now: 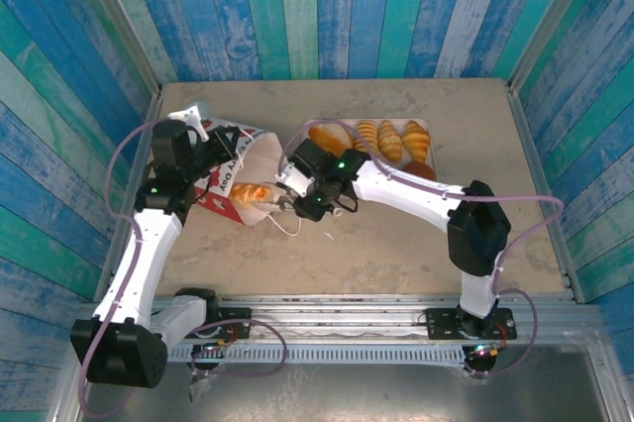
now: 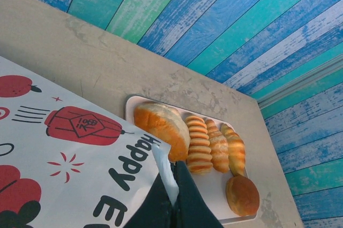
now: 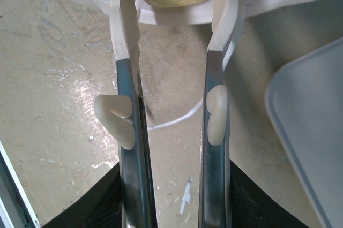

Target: Take the fake bread out of the paper bag

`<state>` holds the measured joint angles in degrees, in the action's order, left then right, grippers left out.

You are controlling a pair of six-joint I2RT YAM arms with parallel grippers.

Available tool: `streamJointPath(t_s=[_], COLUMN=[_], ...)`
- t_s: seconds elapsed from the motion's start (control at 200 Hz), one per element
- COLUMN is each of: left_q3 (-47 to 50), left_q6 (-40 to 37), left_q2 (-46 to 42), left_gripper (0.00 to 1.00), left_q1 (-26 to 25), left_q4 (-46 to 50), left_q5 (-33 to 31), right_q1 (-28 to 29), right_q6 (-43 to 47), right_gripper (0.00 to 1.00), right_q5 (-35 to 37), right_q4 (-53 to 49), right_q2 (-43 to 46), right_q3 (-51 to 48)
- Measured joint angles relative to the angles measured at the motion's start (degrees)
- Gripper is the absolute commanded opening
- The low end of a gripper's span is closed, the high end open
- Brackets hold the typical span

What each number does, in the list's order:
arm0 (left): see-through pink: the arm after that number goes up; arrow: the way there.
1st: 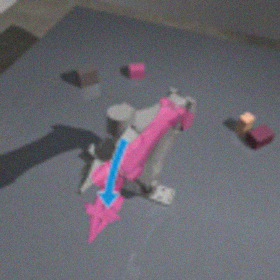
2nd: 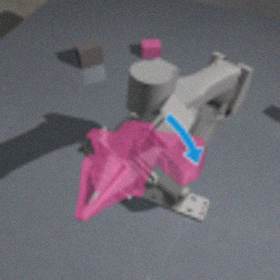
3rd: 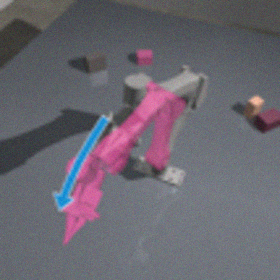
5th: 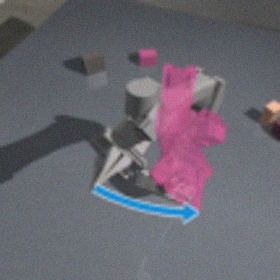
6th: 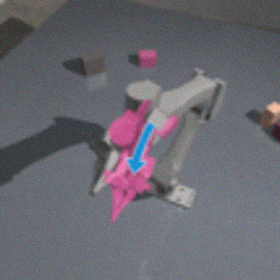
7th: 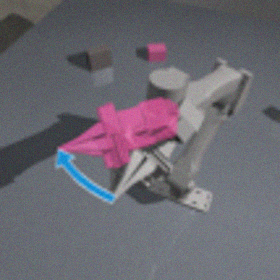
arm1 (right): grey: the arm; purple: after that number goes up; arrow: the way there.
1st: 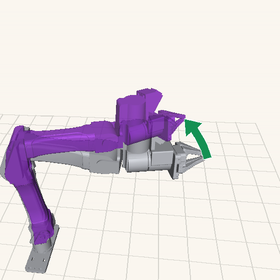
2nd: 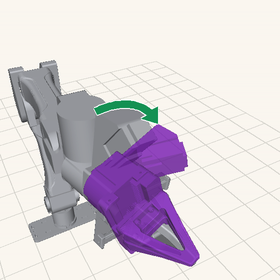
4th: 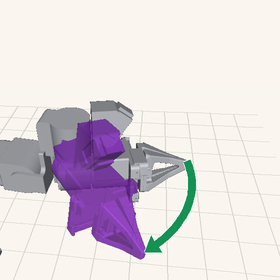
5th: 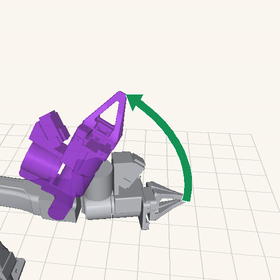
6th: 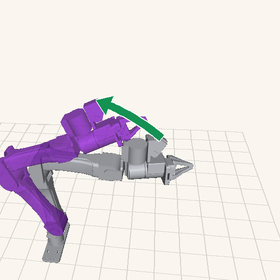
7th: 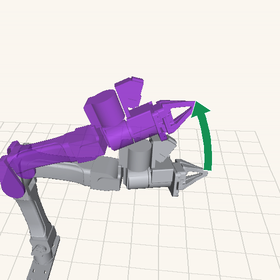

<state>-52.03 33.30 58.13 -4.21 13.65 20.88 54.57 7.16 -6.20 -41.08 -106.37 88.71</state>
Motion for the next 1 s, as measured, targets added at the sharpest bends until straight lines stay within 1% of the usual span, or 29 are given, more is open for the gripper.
streamJointPath(t_s=[0.296, 0.521, 0.641, 0.791, 1.002], left_q3=[0.04, 0.04, 0.04, 0.04, 0.02], left_q6=[2.36, 2.99, 3.04, 3.02, 2.45], left_q2=[1.20, 3.13, 3.26, 3.41, 3.41], left_gripper=[0.00, 0.00, 0.00, 0.00, 0.00], left_q1=[-0.13, -1.60, -1.79, -1.79, -1.81], left_q4=[-2.84, -3.43, -3.76, -3.78, -1.88], left_q5=[2.16, 3.19, 3.26, 2.97, -0.39], right_q1=[-0.74, -4.59, -6.75, -8.24, -9.40], right_q6=[0.55, 0.09, -0.52, -1.16, -1.84], right_gripper=[0.43, 0.43, 0.43, 0.43, 0.44], right_q5=[2.99, 4.22, 4.94, 6.01, 7.37], right_q4=[0.59, 0.11, -0.26, -1.07, -2.58], right_q2=[11.52, 22.47, 27.93, 30.88, 32.06], right_q3=[-8.94, -18.88, -22.53, -24.15, -25.31])
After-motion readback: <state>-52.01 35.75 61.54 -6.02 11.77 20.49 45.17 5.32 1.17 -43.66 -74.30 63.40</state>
